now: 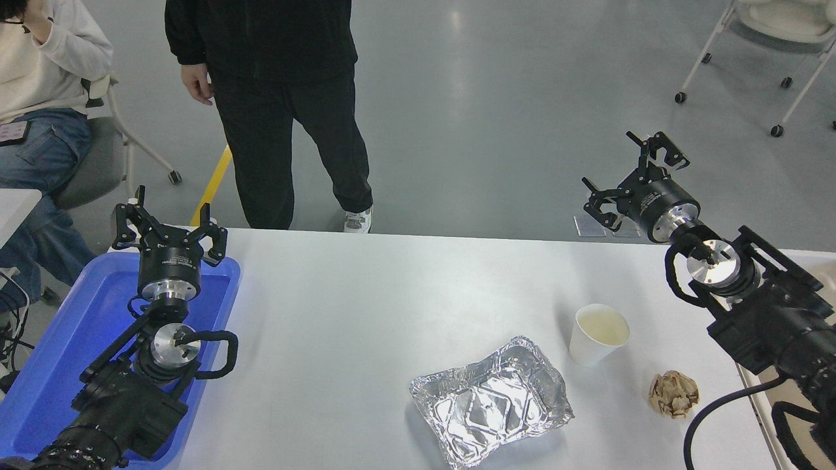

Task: Pick up paper cup place in dustbin

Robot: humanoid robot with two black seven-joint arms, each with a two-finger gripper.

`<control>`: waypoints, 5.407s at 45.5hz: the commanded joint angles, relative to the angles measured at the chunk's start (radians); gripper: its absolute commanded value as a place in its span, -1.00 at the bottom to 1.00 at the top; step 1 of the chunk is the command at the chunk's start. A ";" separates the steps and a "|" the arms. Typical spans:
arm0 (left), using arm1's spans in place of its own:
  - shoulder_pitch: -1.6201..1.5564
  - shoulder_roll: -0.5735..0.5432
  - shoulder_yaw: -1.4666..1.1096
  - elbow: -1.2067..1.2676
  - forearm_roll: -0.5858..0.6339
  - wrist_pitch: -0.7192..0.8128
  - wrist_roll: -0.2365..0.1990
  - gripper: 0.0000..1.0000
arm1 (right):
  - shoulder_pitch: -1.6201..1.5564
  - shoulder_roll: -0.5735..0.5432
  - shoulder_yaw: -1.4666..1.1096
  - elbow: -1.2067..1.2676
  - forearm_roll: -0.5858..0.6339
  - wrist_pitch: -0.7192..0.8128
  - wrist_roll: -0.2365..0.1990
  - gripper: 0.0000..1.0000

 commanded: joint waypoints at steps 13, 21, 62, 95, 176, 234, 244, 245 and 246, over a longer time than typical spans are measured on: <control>0.000 0.002 0.002 0.000 0.000 0.000 0.000 0.98 | -0.002 0.003 -0.003 0.003 -0.002 -0.001 0.000 1.00; 0.000 0.002 0.002 0.000 0.000 0.000 0.000 0.98 | -0.002 0.021 -0.012 0.024 -0.003 -0.001 -0.002 1.00; 0.000 0.002 0.002 0.000 0.000 0.000 0.000 0.98 | 0.093 -0.302 -0.297 0.382 -0.095 -0.148 -0.031 1.00; 0.000 0.002 0.002 0.000 0.000 0.000 0.000 0.98 | 1.016 -0.571 -1.513 0.820 -0.086 -0.148 -0.028 1.00; 0.000 0.002 0.002 0.000 0.000 0.000 0.000 0.98 | 1.325 -0.065 -2.149 1.049 -0.459 -0.140 -0.038 1.00; 0.000 0.003 0.002 0.000 0.000 0.000 0.000 0.98 | 0.791 -0.063 -1.974 0.664 -0.391 -0.153 -0.124 1.00; 0.000 0.002 0.002 0.000 0.000 0.000 0.000 0.98 | 0.745 -0.068 -1.972 0.627 -0.419 -0.174 -0.121 1.00; 0.000 0.003 0.003 0.000 0.000 0.000 0.000 0.98 | 0.739 -0.066 -1.971 0.621 -0.419 -0.174 -0.120 1.00; 0.000 0.002 0.002 0.000 0.000 0.000 0.000 0.98 | 0.733 -0.065 -1.969 0.615 -0.419 -0.176 -0.117 1.00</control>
